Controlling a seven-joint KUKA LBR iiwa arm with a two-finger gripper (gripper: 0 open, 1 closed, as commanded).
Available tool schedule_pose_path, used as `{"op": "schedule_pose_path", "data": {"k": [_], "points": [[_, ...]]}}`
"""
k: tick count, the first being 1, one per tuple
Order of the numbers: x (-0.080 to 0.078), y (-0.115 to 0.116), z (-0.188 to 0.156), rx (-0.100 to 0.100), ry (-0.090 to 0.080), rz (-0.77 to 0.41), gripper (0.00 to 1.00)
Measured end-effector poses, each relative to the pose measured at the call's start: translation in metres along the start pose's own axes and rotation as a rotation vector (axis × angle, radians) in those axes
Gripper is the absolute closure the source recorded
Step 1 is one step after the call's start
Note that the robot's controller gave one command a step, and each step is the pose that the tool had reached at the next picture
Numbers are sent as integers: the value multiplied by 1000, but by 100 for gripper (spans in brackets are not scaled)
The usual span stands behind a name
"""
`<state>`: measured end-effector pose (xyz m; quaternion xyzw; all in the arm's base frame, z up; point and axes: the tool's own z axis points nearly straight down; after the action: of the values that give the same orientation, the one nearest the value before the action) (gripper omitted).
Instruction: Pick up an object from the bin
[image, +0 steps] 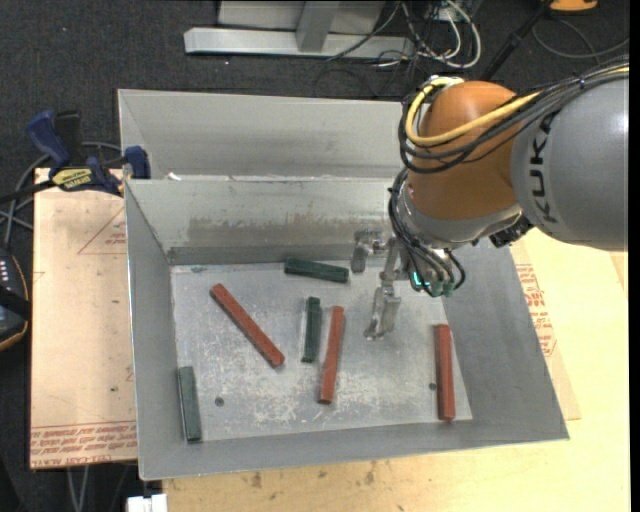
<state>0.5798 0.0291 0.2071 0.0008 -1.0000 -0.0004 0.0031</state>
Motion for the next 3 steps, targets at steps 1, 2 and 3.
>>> {"op": "schedule_pose_path", "data": {"k": [1,2,3], "points": [[0,-13,125,1,-3,-616,0],[-56,6,135,5,-11,-1257,0],[-57,6,133,6,-16,-1255,100]]}}
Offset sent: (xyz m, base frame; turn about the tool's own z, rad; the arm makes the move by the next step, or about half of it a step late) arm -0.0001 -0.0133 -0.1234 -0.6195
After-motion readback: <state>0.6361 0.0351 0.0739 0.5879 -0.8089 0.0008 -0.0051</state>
